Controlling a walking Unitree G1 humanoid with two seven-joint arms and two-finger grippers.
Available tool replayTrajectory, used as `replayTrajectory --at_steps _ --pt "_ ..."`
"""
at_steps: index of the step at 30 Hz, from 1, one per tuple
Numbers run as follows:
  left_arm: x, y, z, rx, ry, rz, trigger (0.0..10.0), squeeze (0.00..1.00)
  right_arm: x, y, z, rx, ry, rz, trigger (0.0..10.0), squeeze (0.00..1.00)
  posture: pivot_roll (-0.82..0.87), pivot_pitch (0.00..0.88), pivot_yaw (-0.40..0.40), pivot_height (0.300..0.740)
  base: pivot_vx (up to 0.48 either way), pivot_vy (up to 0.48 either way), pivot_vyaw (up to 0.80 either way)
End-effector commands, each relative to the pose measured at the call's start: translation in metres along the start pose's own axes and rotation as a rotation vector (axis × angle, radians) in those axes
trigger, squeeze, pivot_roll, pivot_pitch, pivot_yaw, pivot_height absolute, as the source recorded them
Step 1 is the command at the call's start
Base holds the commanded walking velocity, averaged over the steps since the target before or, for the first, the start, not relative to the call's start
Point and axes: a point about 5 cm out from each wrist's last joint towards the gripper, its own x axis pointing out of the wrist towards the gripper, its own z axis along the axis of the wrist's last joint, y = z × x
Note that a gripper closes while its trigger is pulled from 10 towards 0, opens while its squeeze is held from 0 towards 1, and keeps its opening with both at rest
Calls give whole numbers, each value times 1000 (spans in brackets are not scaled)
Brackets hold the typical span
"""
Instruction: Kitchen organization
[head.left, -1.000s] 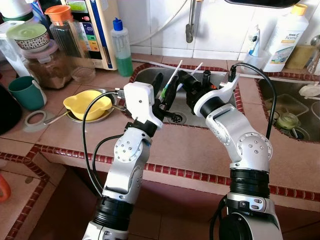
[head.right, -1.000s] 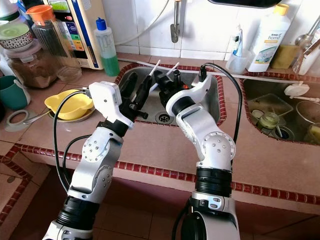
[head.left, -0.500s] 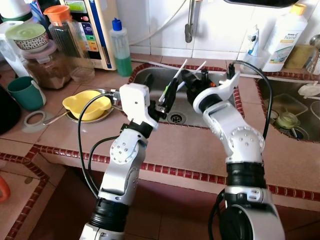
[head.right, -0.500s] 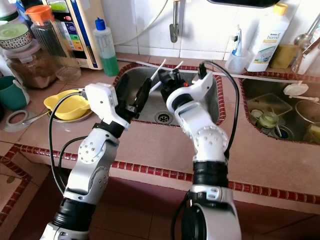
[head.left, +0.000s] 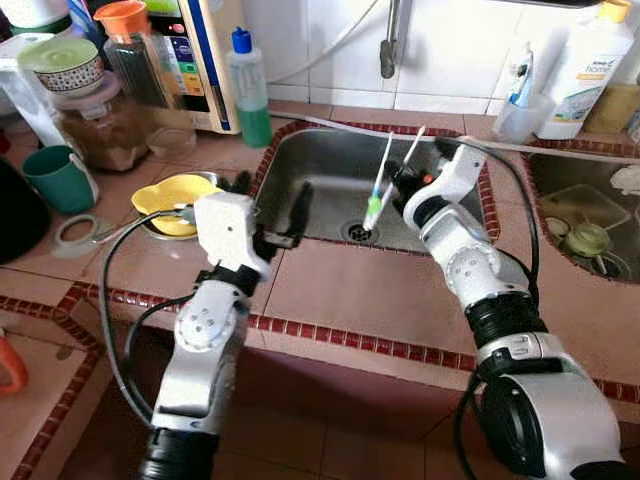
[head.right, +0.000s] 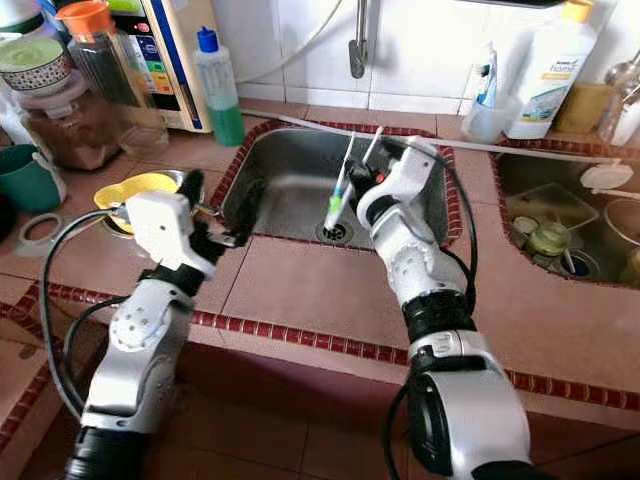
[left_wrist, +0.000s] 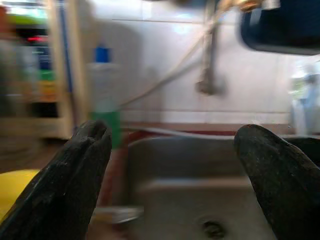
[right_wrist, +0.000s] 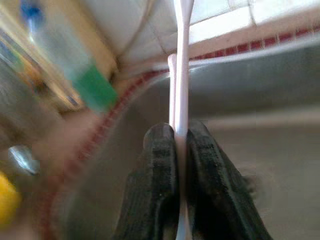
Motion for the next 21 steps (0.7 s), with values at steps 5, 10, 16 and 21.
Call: replayTrajectory --at_steps 5,10,16,21 --pt "-3 8 5 39 -1 27 10000 1000 4 13 -6 -343 5 122 0 0 72 79 32 740 0 0 0" --pt "-3 13 5 67 6 55 10000 1000 2 20 -26 -653 83 231 2980 0 81 79 30 740 0 0 0" --pt "-6 15 4 91 25 59 10000 1000 -2 15 -45 -793 183 283 10000 0 87 77 33 740 0 0 0" --pt "-5 15 0 102 51 49 10000 1000 -3 12 -49 -884 207 289 10000 0 84 76 38 740 0 0 0"
